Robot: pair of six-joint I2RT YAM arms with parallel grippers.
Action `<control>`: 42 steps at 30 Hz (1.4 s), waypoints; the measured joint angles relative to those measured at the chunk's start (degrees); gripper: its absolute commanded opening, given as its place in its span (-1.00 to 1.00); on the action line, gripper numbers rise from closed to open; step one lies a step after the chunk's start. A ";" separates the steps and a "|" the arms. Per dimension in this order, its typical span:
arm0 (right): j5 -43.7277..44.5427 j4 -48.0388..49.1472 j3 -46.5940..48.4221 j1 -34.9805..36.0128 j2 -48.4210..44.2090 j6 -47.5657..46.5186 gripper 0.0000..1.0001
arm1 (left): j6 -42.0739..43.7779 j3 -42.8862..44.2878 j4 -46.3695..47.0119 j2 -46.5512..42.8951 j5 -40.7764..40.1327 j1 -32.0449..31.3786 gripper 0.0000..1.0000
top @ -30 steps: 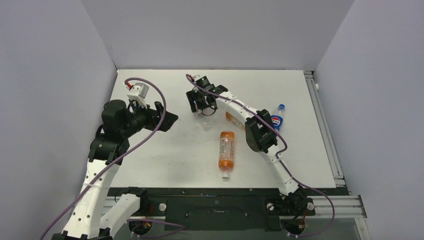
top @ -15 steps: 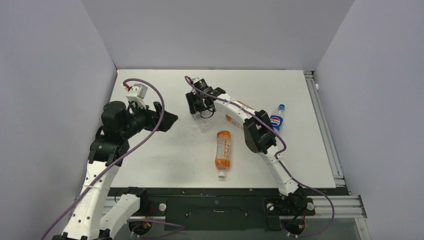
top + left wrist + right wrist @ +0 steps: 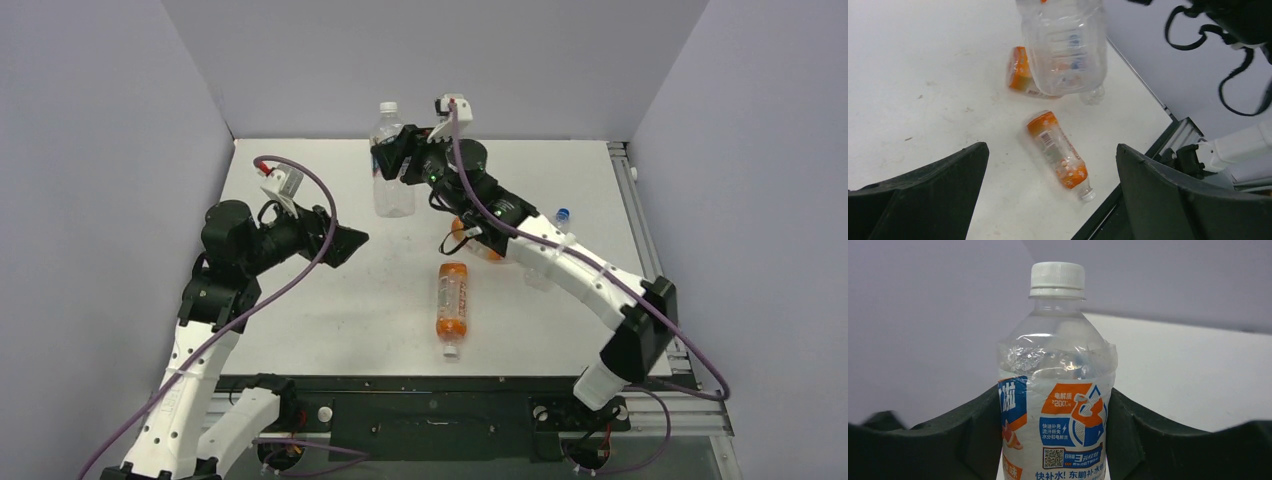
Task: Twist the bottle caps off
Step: Pick up the plastic bottle at the center of the board.
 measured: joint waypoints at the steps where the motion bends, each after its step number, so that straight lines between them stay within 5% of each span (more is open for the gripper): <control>1: 1.11 3.30 -1.29 1.55 -3.08 0.44 -0.03 | 0.09 0.00 0.52 -0.02 1.18 -0.63 0.93; 8: 10.64 17.59 -8.46 13.99 -12.68 -0.98 -0.04 | 0.92 -0.04 6.60 -2.27 3.82 -7.54 0.93; 24: 23.12 24.44 -10.88 26.73 -12.83 -12.96 -0.06 | 3.80 0.20 13.77 -5.20 1.62 -11.13 0.96; 26: 23.80 25.07 -10.88 27.50 -13.00 -13.35 -0.06 | 4.13 0.20 14.25 -5.03 0.94 -11.15 0.78; 30: 24.87 26.10 -10.88 28.15 -13.40 -14.27 0.10 | 4.22 0.50 15.93 -4.70 1.07 -11.52 0.01; 32: 25.16 26.38 -10.88 28.20 -13.53 -14.67 0.22 | 4.11 0.52 16.26 -4.66 1.11 -11.65 -0.22; 37: 23.63 25.09 -10.97 28.37 -14.53 -14.32 0.56 | 5.64 0.52 16.81 -4.68 1.31 -11.58 -0.42; 42: 17.59 15.72 -8.26 27.10 -17.16 -13.09 0.59 | 11.54 0.48 16.96 -5.31 3.45 -11.52 -0.58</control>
